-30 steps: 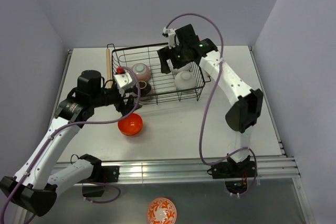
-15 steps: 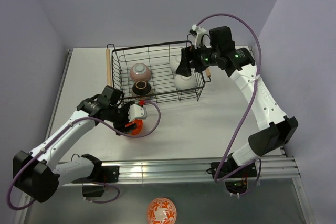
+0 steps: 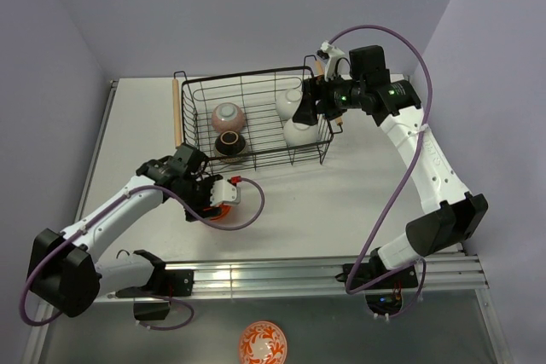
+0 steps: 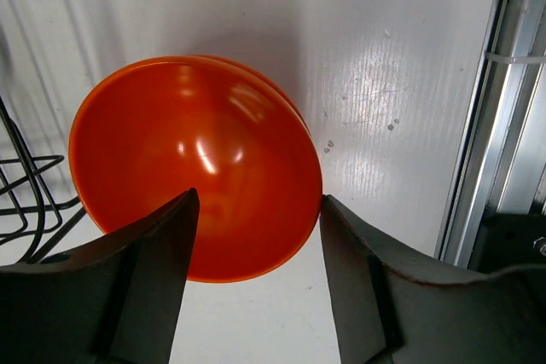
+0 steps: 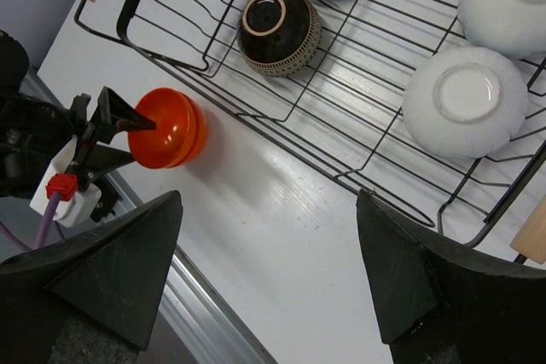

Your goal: Load the bowls into the dish rack

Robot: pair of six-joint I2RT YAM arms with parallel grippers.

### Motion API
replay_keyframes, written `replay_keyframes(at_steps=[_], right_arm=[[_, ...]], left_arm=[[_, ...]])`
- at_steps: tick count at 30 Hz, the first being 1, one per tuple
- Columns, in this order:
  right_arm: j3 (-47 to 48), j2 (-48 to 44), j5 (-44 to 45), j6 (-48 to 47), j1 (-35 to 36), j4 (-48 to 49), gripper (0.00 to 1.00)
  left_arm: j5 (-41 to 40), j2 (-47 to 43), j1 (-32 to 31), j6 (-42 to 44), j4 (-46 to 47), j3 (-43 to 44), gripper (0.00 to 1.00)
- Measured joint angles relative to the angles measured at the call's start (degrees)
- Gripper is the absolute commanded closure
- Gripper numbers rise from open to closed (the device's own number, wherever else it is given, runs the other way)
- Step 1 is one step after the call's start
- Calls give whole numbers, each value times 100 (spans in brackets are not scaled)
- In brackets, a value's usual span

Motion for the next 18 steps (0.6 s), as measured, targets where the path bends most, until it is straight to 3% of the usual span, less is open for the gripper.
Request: replay_keyframes(at_steps=[5,18], right_arm=[[0,-2,0,0,-4,-11,11],[0,-2,-50,0,-4,-39,11]], left_arm=[[20,26,-31,179,-44,0,43],[229,28,-72,299,-291,4,49]])
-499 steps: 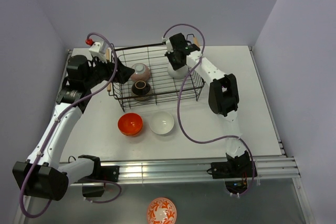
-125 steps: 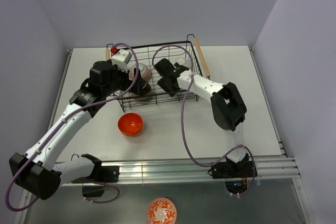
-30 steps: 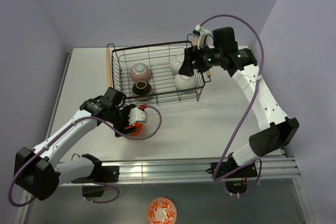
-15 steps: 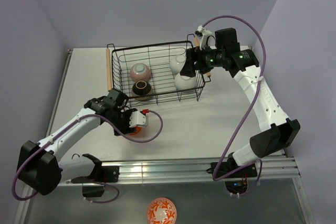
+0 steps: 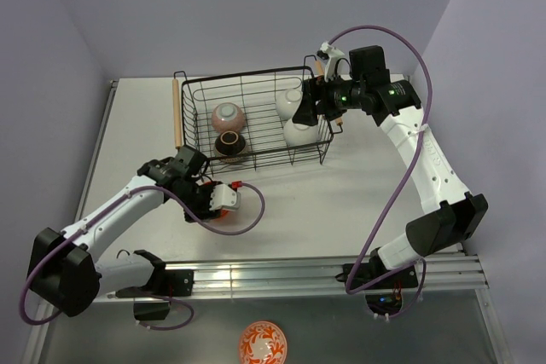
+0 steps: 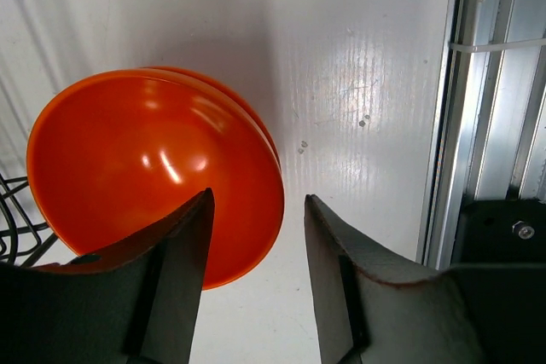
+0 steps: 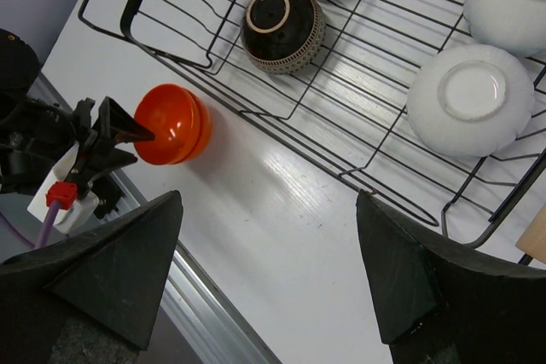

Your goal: Load the bowls into the dish rack

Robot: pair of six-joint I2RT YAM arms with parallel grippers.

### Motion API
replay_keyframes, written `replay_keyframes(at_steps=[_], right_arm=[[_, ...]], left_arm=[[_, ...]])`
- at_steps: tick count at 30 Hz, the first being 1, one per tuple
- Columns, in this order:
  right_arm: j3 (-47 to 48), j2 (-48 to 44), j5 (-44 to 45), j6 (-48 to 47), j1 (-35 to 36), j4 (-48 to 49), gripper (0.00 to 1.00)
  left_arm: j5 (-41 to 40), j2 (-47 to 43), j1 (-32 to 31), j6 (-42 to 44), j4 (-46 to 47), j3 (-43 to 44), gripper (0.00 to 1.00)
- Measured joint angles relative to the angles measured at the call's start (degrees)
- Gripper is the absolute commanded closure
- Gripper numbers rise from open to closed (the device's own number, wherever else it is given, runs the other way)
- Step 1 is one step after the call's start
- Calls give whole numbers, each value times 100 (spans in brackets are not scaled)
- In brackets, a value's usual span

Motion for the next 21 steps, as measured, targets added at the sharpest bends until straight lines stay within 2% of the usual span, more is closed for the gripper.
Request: replay_keyframes(at_steps=[10,15,21], right_arm=[[0,0,-13,-4,0,-7,11],[0,0,-44,-4,0,-42,11],[4,0,-76,-4,0,-87,12]], left_arm=[[2,179,-28,-39,109,0,68],[13,184,-39,-57,107,0,73],[11,184,-98,-63,87,0,90]])
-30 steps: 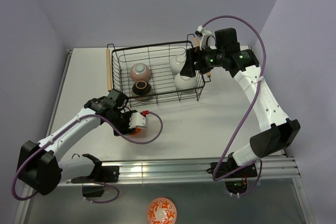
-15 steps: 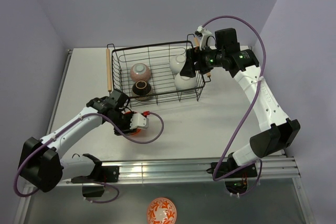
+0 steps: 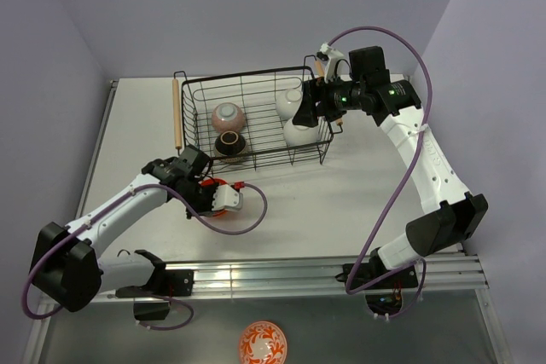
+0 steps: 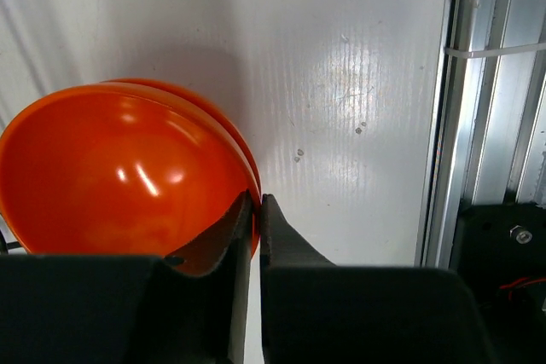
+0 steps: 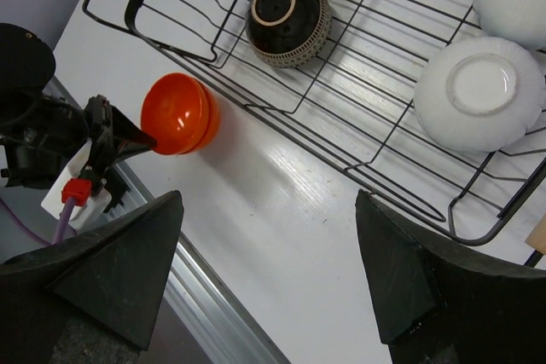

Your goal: Load the bowls into the dish rack

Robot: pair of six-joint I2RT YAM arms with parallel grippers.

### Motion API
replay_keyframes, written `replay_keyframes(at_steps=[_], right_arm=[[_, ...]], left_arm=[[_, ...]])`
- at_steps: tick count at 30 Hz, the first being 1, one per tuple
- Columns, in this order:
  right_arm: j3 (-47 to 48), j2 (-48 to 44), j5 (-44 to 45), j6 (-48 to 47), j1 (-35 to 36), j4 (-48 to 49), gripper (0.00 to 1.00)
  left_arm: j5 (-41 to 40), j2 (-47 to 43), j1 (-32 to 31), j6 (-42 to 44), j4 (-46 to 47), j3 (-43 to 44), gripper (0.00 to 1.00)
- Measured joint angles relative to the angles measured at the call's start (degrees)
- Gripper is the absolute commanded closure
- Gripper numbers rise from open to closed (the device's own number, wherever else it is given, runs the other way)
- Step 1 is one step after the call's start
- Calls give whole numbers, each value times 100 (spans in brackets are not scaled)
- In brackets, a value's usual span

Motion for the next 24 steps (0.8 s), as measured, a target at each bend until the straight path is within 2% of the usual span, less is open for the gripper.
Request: replay_keyframes(at_steps=[1,2,7,15,20,24], right_arm=[[0,0,-2,0,0,-11,12],[0,0,-2,0,0,-15,12],[0,0,-26,0,0,-42,12],[0,0,-140,35,0,-35,3],[-85,-26,-323,227,0,109,0],[-514,-236,-710,697,0,525,0]], left_arm=[[0,0,-15,-2,-4,4,97],[-7,0,-24,-13,-17,11,100],[-63,-4,-125,-57,-79,87,100],[-87,-164,-306,-407,-332,662,100],[-321,-507,-715,-603,-330,1064,100],[-577,-741,-1303,-857,-317,1333,100]])
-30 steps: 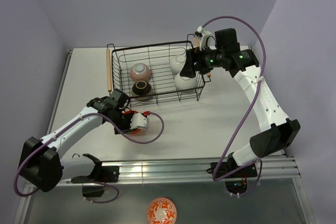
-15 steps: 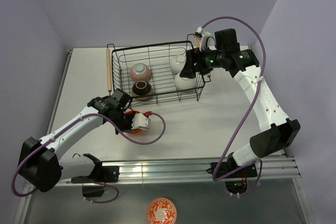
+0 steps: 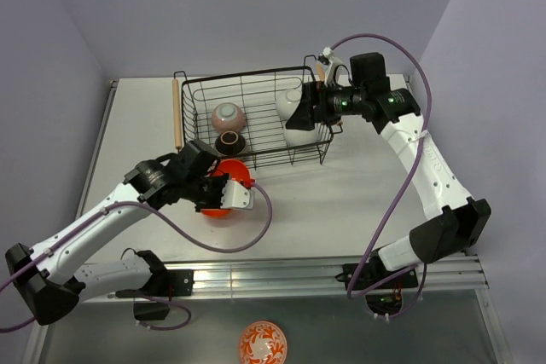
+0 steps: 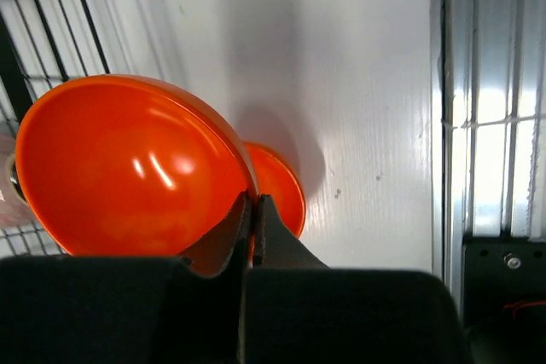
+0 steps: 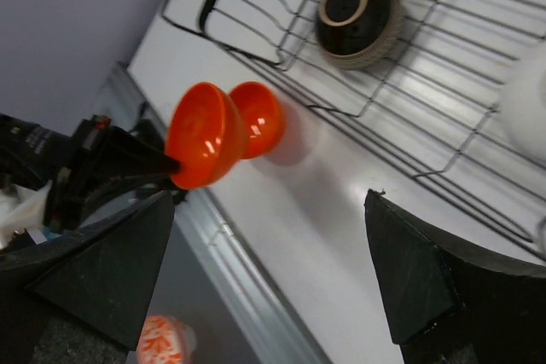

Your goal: Load the bowls into the dish rack

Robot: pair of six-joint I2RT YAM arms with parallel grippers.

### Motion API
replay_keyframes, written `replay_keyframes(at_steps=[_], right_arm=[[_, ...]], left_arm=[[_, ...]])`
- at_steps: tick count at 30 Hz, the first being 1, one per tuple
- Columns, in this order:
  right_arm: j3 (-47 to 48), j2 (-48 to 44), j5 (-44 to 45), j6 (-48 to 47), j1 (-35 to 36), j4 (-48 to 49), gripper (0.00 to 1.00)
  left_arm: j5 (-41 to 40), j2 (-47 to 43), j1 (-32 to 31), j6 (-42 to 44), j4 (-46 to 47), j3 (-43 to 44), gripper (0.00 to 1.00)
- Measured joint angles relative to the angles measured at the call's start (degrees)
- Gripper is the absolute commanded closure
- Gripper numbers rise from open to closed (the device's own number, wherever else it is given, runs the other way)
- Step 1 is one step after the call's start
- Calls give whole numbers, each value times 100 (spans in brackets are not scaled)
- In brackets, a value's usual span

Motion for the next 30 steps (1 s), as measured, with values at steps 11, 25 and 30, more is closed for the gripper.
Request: replay_keyframes(at_steps=[11,25,30], right_arm=[[-892,-168,-1207,1639,289,1051,0],[-1320,-136,-1491,2868,846,1650,0],[-1320,17,-1545,3084,1047,1790,0]], left_arm=[[-595,-70,-721,-588,245,925,100],[-1631,-435,-1113,-455,1202,678,100],[-1733,-474,-1174,-431,1416,662,100]])
